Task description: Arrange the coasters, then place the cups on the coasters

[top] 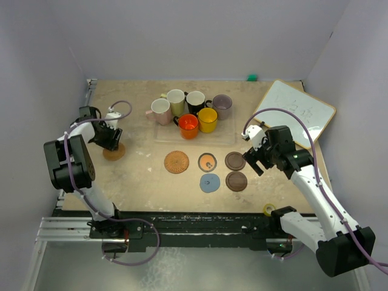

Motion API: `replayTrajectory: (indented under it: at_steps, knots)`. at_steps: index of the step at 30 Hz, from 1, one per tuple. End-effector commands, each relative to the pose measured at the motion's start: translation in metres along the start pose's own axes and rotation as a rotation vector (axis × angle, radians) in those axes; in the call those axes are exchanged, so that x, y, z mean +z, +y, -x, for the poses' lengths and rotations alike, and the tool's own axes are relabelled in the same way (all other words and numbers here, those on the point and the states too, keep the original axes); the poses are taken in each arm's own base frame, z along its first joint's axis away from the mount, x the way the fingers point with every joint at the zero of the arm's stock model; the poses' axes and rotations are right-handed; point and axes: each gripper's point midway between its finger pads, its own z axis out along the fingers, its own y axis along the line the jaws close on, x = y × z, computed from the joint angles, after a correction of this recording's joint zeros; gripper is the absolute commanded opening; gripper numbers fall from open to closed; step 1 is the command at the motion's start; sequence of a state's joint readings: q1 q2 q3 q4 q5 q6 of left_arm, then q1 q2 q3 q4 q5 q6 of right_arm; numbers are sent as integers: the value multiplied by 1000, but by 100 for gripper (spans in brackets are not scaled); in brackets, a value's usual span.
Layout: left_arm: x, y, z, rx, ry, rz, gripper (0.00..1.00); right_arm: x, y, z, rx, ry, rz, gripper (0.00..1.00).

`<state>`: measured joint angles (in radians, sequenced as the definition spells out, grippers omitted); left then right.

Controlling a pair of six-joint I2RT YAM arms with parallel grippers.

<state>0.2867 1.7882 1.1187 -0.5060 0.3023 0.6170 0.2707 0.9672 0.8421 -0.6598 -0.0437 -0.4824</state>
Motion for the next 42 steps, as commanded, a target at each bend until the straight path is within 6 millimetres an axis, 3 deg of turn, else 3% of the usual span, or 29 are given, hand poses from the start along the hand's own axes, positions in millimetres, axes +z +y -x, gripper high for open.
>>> replayTrajectory:
  at_steps: [1, 13, 24, 30, 36, 42]
  knots:
    - [-5, -53, -42, 19, 122, -176, 53, -1, 1, 3, -14, -18, 3, 90]
    - [-6, -126, -48, 300, 188, -259, 51, -3, 1, 2, -12, -15, 2, 91]
    - [-21, -187, -61, 482, 203, -354, 49, -4, 5, 1, 1, -9, 18, 91]
    - [-41, -206, -50, 525, 121, -407, 49, -2, 6, 0, 2, -2, 23, 91]
    - [-47, -228, -54, 574, 111, -460, 50, -3, 6, 0, 3, 0, 22, 91]
    - [-68, -226, -36, 671, 5, -411, 54, -3, 5, 0, 2, 0, 22, 91]
